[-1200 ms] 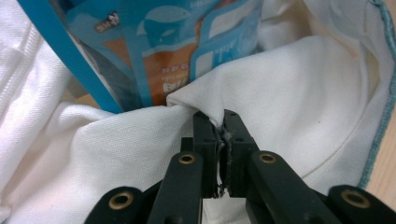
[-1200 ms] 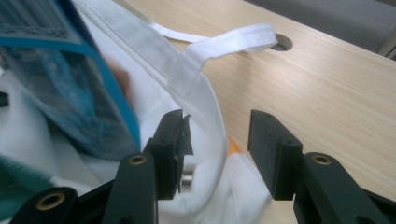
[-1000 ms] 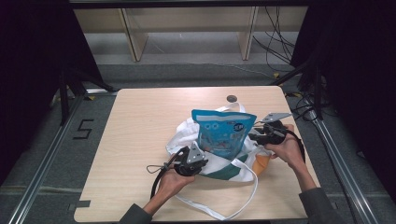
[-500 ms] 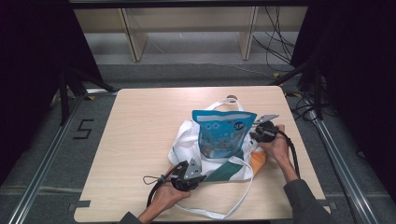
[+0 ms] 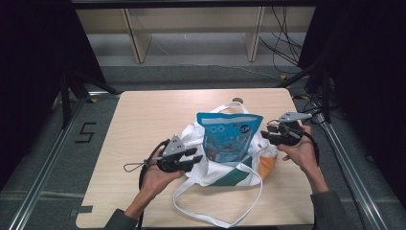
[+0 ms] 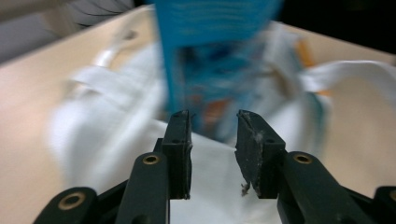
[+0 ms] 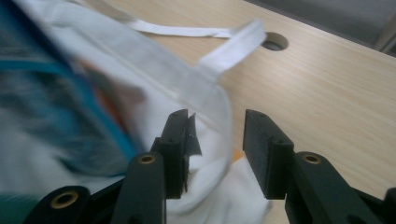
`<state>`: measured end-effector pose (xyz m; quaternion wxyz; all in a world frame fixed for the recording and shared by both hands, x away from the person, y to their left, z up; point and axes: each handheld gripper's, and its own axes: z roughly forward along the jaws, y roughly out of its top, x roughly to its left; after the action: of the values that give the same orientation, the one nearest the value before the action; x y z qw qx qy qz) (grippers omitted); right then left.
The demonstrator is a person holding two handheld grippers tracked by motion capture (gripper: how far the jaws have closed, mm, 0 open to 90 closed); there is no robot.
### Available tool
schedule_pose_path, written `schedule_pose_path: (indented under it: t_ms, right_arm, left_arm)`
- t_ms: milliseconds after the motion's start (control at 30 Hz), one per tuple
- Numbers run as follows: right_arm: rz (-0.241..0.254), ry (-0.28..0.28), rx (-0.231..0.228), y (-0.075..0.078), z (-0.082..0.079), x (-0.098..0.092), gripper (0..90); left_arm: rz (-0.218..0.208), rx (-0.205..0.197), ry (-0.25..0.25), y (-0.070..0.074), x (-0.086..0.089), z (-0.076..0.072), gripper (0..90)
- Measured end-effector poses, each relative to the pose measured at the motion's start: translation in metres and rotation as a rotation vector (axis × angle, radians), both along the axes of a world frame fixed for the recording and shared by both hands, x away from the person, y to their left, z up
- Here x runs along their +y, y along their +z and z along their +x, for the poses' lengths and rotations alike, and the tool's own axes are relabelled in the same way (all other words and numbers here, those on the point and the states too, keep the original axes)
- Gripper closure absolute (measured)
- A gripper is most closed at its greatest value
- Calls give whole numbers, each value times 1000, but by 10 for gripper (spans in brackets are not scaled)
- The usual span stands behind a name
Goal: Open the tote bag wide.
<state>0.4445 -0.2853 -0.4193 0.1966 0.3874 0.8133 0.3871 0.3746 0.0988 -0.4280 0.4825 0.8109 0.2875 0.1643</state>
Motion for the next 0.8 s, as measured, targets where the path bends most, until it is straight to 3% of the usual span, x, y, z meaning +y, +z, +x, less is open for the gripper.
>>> schedule_pose_path:
  t_ms: [67, 100, 167, 267, 300, 367, 400, 433, 467, 533, 567, 600, 667, 700, 800]
  right_arm:
    - [15, 10, 17, 2, -7, 1, 610]
    - [14, 37, 18, 3, -12, 2, 605]
    - [13, 88, 16, 6, -31, 8, 596]
    - [24, 119, 29, 6, -40, 12, 591]
    - [31, 162, 35, 7, -49, 19, 585]
    - [34, 216, 22, 7, -56, 28, 580]
    - [34, 216, 22, 7, -56, 28, 580]
    - [46, 260, 43, 7, -62, 37, 570]
    - [46, 260, 43, 7, -62, 37, 570]
    - [41, 297, 43, 5, -66, 50, 561]
    - [40, 324, 49, 2, -68, 59, 558]
    - [25, 355, 53, -3, -69, 69, 549]
    - [10, 372, 53, -6, -69, 74, 541]
    - [-5, 394, 59, -15, -68, 85, 512]
    - [-31, 402, 65, -21, -67, 94, 488]
  left_arm:
    - [93, -33, 38, 1, 0, 13, 623]
    - [117, -38, 50, -2, -2, 20, 623]
    - [172, -1, 55, -16, -12, 41, 576]
    - [209, 3, 82, -23, -18, 51, 540]
    - [232, 6, 82, -25, -19, 55, 529]
    - [237, 2, 87, -29, -20, 61, 536]
    - [237, 2, 87, -29, -20, 61, 538]
    - [247, 0, 75, -29, -19, 66, 548]
    - [247, 0, 75, -29, -19, 66, 552]
    - [232, -1, 68, -29, -20, 70, 554]
    - [250, -12, 52, -29, -20, 72, 554]
    - [232, 2, 63, -30, -21, 73, 561]
    - [238, -5, 71, -29, -21, 76, 565]
    - [212, -4, 73, -28, -22, 80, 585]
    - [200, -5, 70, -28, -25, 83, 620]
